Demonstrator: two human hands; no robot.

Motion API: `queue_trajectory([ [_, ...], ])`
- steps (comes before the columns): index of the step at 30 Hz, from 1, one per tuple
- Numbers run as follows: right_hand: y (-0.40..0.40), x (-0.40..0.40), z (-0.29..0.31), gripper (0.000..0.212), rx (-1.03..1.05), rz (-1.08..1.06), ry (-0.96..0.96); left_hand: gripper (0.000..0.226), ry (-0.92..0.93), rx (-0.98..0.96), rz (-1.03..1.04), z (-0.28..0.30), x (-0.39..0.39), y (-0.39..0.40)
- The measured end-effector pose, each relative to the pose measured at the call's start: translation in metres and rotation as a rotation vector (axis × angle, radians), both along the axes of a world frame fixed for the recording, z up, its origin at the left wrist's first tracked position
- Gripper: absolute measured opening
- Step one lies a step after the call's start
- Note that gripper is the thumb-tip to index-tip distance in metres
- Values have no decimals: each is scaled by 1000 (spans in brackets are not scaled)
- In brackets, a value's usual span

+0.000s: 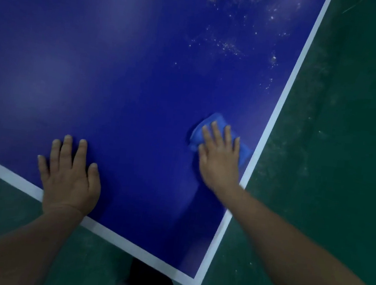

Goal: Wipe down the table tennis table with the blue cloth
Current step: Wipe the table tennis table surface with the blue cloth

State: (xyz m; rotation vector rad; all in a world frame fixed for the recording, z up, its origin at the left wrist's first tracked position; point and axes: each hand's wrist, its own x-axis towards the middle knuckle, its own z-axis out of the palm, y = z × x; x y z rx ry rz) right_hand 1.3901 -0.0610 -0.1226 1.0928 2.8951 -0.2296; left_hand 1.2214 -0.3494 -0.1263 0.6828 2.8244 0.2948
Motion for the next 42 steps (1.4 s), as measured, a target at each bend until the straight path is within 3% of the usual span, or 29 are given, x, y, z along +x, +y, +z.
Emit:
queue_trajectory([
  [3,-46,55,3,51,-38,313,-9,71,13,-23,-11,-1,2,1],
  [5,-25,70,2,51,-26,437,-31,72,20,-32,-16,-2,1,2],
  [7,16,62,0,53,-14,351,-58,72,19,-45,-16,-1,0,3],
  [11,92,33,5,58,-34,-68,-64,73,37,-73,-11,-1,3,4],
  [15,78,10,6,54,-7,-219,-27,71,33,-81,29,4,8,6],
  [19,3,27,6,56,-37,260,-24,60,35,30,118,14,30,27],
  [22,6,35,6,55,-99,387,-7,61,2,89,152,17,56,74],
  [25,41,19,3,59,-73,305,8,70,-21,27,288,11,72,105],
  [29,117,2,3,54,-18,-2,1,72,16,-35,310,2,69,110],
  [32,103,-5,-2,53,-10,-155,14,72,2,-52,303,1,70,110],
  [34,53,-4,-4,54,8,6,54,72,-10,-65,312,1,70,108],
  [36,2,16,-5,54,-18,325,51,72,-7,-60,317,1,69,108],
  [38,-8,40,-5,52,-59,543,15,72,-2,-52,316,1,68,111],
  [40,29,44,-6,53,-44,539,24,71,0,-54,321,2,69,111],
  [42,81,39,-6,58,8,348,15,71,5,-53,318,2,69,110],
])
